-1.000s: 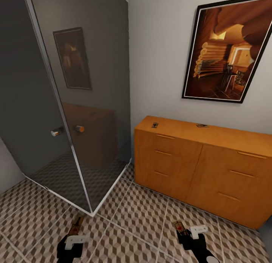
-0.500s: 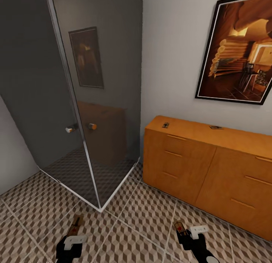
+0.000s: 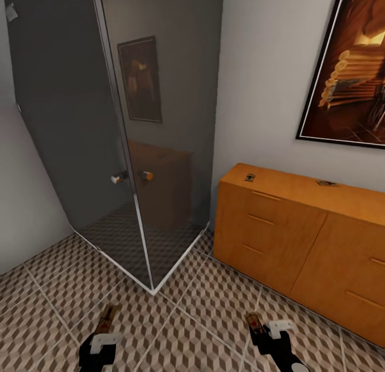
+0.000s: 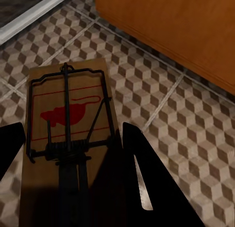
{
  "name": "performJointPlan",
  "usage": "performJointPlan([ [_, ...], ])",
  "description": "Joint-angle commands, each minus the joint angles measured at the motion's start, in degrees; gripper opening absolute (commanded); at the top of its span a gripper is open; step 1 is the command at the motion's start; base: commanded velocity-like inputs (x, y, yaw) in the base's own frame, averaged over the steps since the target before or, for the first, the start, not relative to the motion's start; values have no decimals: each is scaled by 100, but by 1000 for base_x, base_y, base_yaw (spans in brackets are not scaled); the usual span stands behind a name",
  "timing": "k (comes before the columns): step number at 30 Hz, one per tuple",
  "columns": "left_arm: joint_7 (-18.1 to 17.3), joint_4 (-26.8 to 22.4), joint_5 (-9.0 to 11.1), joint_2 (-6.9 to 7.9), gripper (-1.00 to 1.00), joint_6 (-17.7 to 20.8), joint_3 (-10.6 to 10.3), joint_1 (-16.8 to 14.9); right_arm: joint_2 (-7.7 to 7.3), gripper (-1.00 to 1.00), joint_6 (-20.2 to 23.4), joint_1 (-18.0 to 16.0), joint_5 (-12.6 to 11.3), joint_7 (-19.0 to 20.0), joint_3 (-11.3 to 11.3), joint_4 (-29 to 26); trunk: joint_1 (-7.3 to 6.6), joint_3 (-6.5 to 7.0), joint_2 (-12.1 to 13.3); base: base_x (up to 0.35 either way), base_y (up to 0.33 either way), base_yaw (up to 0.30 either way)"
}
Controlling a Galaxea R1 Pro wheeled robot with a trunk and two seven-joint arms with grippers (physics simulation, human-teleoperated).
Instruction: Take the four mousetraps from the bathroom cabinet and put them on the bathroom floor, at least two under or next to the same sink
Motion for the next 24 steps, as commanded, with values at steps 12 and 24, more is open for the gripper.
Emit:
performJointPlan([
  [12,69,15,-29,-4,-100,-14,-46,-7,1,-100,-17,-2,20,3,8,6,0,-31,-3,0,0,207],
  [24,69,15,-31,-8,-100,-12,-49,-7,7,-100,-18,-2,20,-1,8,6,0,-32,-3,0,0,253],
])
